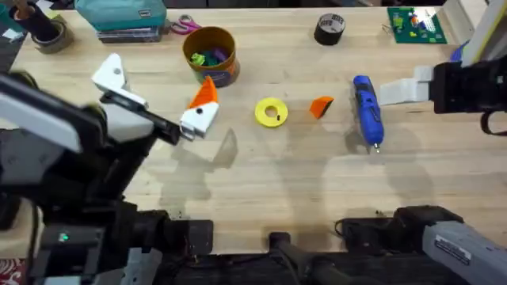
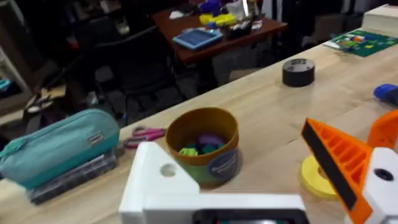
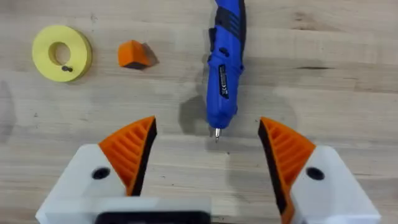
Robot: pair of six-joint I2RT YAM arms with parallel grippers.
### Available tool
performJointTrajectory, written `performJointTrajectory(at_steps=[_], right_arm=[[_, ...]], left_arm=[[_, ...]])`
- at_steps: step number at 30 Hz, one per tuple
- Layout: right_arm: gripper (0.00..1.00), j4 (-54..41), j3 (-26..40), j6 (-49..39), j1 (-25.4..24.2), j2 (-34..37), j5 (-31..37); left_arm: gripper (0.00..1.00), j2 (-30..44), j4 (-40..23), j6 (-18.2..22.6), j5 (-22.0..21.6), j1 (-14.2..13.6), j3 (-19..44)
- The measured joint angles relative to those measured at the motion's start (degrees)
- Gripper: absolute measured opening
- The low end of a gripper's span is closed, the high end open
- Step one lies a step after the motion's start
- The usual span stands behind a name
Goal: Pick up the gripper from the table and insert it into the empty holder that is missing its gripper. Then pick up a screw, insert it into the mounting hole, and use the screwdriver to tighten it. Finally, clean up the table by picking up the vegetable and placing it into the bucket.
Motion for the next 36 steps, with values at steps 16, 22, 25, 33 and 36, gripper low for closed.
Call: performJointTrajectory(at_steps=[16, 22, 25, 33, 36], right_arm=[[0.996, 0.0, 0.0, 0.0, 0.0, 0.0, 0.0], [0.996, 0.0, 0.0, 0.0, 0.0, 0.0, 0.0], [0.996, 0.0, 0.0, 0.0, 0.0, 0.0, 0.0], [0.996, 0.0, 0.0, 0.0, 0.0, 0.0, 0.0], [0.997, 0.0, 0.0, 0.0, 0.0, 0.0, 0.0]], left_arm=[[0.985, -16.5, 5.9, -8.6, 7.9, 0.0, -11.8], [0.986, -17.1, 8.7, -10.5, 11.9, -0.5, -13.0], [0.986, -17.1, 8.7, -10.9, 15.1, -1.2, -13.6], [0.986, -17.1, 8.1, -11.2, 25.5, -1.3, -13.8], [0.986, -17.1, 6.3, -11.3, 29.4, -1.3, -13.9]])
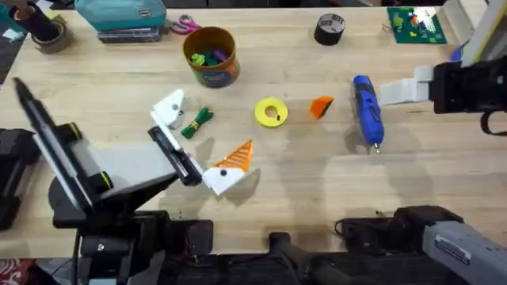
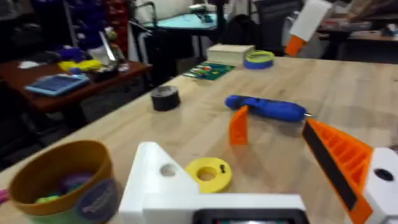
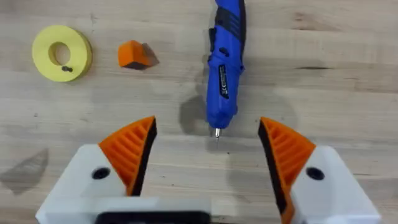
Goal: Pick up the gripper from the table and insert it into the empty holder that is missing its gripper. Then pick up a screw, insert it into the mounting hole, and use the screwdriver to tighten it. Finally, clean up the table by picking up the vegetable and placing it into the bucket.
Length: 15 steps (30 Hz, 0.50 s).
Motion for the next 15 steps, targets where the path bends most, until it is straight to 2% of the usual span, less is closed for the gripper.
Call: performJointTrajectory(at_steps=[1, 5, 10, 15], right_arm=[[0.997, 0.0, 0.0, 0.0, 0.0, 0.0, 0.0], [0.996, 0.0, 0.0, 0.0, 0.0, 0.0, 0.0], [0.996, 0.0, 0.0, 0.0, 0.0, 0.0, 0.0], [0.996, 0.0, 0.0, 0.0, 0.0, 0.0, 0.0]], left_arm=[[0.985, 0.0, -2.6, -0.6, 3.8, 0.0, -0.1], [0.985, 0.0, -7.7, -1.6, 8.0, -0.3, -0.1], [0.985, 0.0, -13.3, -2.2, 10.9, -1.3, -0.1], [0.986, 0.0, -13.8, -2.2, 12.6, -1.5, -0.1]])
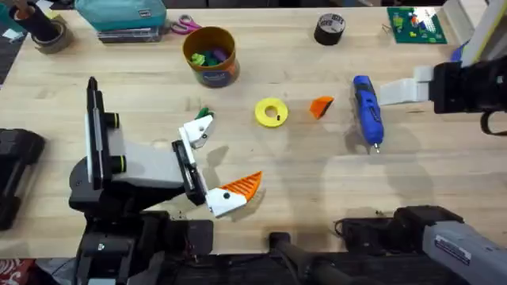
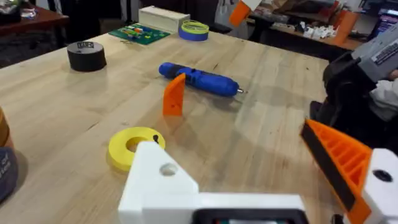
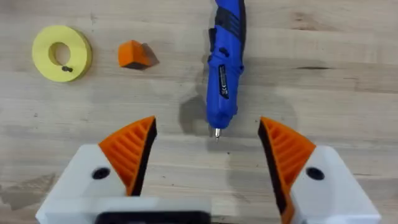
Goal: Pick up the gripper from the table and insert it into the empty holder that is missing its gripper. Then pick up a screw, insert it into the mounting hole, and use the screwdriver to tighten it. Finally, clean up the table by picking up the vegetable and placing it into the bucket.
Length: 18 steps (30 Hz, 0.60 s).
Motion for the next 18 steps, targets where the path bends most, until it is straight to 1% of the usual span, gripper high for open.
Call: performJointTrajectory(at_steps=[4, 12, 18], right_arm=[[0.996, 0.0, 0.0, 0.0, 0.0, 0.0, 0.0], [0.996, 0.0, 0.0, 0.0, 0.0, 0.0, 0.0], [0.996, 0.0, 0.0, 0.0, 0.0, 0.0, 0.0]], left_arm=[[0.985, 0.0, -0.2, 0.2, 1.0, 0.0, 0.0], [0.986, 0.0, -0.4, 2.9, 1.9, 0.0, 0.0], [0.986, 0.0, -0.5, 3.3, 2.4, 0.0, 0.0]])
